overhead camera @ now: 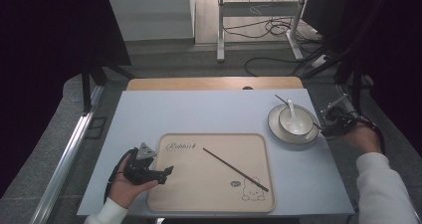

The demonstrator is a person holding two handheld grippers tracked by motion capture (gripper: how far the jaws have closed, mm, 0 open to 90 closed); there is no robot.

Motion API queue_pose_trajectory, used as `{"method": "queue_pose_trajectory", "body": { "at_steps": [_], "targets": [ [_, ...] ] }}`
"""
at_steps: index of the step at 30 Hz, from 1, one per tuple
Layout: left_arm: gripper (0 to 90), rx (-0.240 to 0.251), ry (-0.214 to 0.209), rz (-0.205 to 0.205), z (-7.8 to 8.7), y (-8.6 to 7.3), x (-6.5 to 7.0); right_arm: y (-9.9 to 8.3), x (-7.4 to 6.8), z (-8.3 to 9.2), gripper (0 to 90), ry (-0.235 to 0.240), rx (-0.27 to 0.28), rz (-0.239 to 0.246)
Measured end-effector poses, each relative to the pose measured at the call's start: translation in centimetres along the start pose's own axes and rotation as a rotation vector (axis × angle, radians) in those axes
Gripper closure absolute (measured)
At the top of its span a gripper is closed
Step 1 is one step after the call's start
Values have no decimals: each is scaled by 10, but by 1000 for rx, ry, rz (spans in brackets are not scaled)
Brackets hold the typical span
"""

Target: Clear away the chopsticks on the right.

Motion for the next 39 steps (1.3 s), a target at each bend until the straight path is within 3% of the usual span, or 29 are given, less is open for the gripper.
{"method": "queue_pose_trajectory", "body": {
  "at_steps": [6,8,12,16,18,20,23,24,25,26,27,28,29,34,39],
  "targets": [
    [155,6,-2,2,2,0,0,-1,-3,13,836,-9,36,-40],
    [155,9,-2,3,3,0,0,-2,-4,24,839,-26,78,-75],
    [155,9,-3,2,2,0,0,-3,-8,40,840,-71,105,-108],
    [155,8,-3,2,2,0,0,-1,-15,57,840,-86,169,-127],
    [155,8,-3,-1,2,1,0,3,-27,75,840,-91,248,-136],
    [155,8,-3,-2,2,1,1,4,-33,80,841,-98,266,-144],
    [154,6,-2,-3,2,1,1,13,-61,94,840,-76,324,-124],
    [155,6,-2,-3,2,1,1,13,-61,94,840,-76,324,-124],
    [154,6,-3,-4,2,1,2,17,-77,99,840,-55,348,-95],
    [155,6,-3,-4,2,1,2,17,-77,99,840,-55,348,-95],
    [155,6,-3,-4,2,1,2,21,-94,102,840,-32,368,-74],
    [155,7,-3,-5,3,1,2,21,-94,102,840,-32,368,-74],
    [154,10,-4,-5,3,1,3,26,-110,103,840,-5,375,-46],
    [155,12,-5,-5,4,1,3,37,-153,100,838,58,374,30],
    [155,12,-4,-5,3,1,4,48,-198,88,837,83,340,132]
  ]
}}
Point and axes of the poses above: each handheld gripper's, and its own axes: z roughly backward along the jaws, y roughly out of its top, x roughly to its right, the point moved 2 cm from there along -z, roughly forward along the jaws, and after that the axes turned 11 degrees about z, right-handed, at the moved point
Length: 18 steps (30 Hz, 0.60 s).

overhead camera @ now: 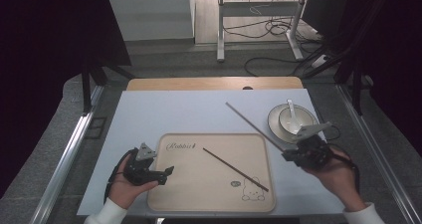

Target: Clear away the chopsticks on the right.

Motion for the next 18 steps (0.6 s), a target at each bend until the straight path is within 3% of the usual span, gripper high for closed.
{"method": "queue_pose_trajectory", "body": {
  "at_steps": [1,3,6,8,9,10,12,18],
  "targets": [
    [155,0,0,0,0,0,0,0,0,0,837,0,0,0],
    [155,-3,0,-4,0,0,0,3,-16,-15,836,37,-29,23],
    [155,-2,-1,-4,1,0,0,4,-24,-25,836,56,-54,32],
    [154,1,-1,-4,1,0,0,5,-38,-44,836,89,-89,56],
    [155,1,-1,-4,1,0,0,5,-38,-44,836,89,-89,56],
    [155,4,-3,-1,1,0,1,7,-50,-56,836,118,-121,88],
    [155,5,-5,-5,2,0,1,9,-59,-66,836,133,-148,111],
    [155,5,-5,-6,2,0,0,5,-65,-87,835,144,-220,116]
  ]
}}
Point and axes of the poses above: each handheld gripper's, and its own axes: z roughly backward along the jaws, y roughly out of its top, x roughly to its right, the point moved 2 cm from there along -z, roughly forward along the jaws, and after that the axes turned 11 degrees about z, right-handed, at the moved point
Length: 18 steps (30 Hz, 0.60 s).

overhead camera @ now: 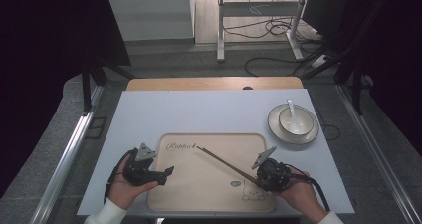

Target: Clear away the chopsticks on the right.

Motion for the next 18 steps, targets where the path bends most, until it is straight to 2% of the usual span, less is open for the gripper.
{"method": "queue_pose_trajectory", "body": {
  "at_steps": [8,14,15,16,17,18],
  "targets": [
    [154,-7,-2,-2,-1,0,1,-2,-4,-4,830,9,-29,9],
    [154,-5,-2,-4,0,1,1,-1,-9,-1,734,-19,-21,38],
    [154,-4,-2,-3,0,1,1,1,-11,2,694,-16,0,46],
    [154,-5,-2,-5,0,1,1,8,-14,7,598,-12,53,76],
    [154,-5,-2,-5,0,1,1,8,-14,7,598,-12,53,76],
    [154,-6,-1,-5,-1,1,1,19,-16,11,543,-8,118,107]
  ]
}}
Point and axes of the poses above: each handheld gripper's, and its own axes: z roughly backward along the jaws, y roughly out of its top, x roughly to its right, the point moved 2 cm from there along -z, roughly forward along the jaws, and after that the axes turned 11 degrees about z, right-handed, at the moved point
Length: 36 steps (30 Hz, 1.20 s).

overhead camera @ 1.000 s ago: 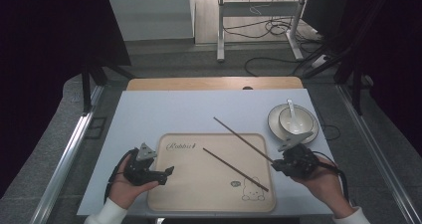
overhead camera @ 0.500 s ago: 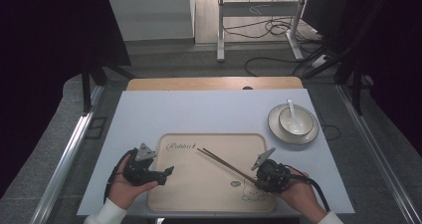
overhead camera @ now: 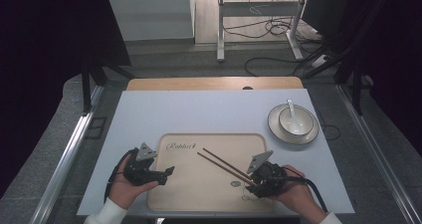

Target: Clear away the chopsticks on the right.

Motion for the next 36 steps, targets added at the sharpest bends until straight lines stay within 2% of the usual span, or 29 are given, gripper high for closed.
{"method": "queue_pose_trajectory", "body": {
  "at_steps": [2,4,7,9,10,11,12,13,16,19,24,29,30,31,32,35,36],
  "targets": [
    [154,0,-1,-1,0,0,0,14,1,-2,496,5,39,14],
    [154,4,-1,-1,0,0,1,30,4,-7,498,14,72,39],
    [154,11,-3,6,1,1,1,55,15,-21,594,72,124,40],
    [154,10,-4,6,1,1,0,70,25,-34,687,108,155,42],
    [154,10,-4,7,1,0,-1,77,30,-40,735,119,158,29],
    [154,10,-4,7,1,0,-1,77,30,-40,735,119,158,29],
    [154,7,-4,6,2,0,-2,89,40,-54,835,149,159,-1],
    [154,8,-5,6,2,-1,-3,94,44,-61,863,165,157,-12],
    [154,14,-5,17,3,-2,-5,108,55,-80,895,189,138,-20],
    [154,14,-5,19,3,-2,-6,118,60,-95,896,189,125,-34],
    [154,11,-6,15,2,-2,-6,126,65,-111,896,183,106,-58],
    [154,9,-6,13,1,-1,-6,121,72,-117,896,173,103,-97],
    [154,7,-6,11,1,-1,-6,116,76,-115,896,158,110,-126],
    [154,7,-6,11,1,-1,-6,116,76,-115,896,158,110,-126],
    [154,4,-5,9,1,-1,-6,111,81,-112,896,127,101,-147],
    [154,3,-5,8,0,-1,-6,104,87,-109,896,103,95,-168],
    [154,3,-4,8,0,-1,-6,97,93,-105,897,76,95,-190]
  ]
}}
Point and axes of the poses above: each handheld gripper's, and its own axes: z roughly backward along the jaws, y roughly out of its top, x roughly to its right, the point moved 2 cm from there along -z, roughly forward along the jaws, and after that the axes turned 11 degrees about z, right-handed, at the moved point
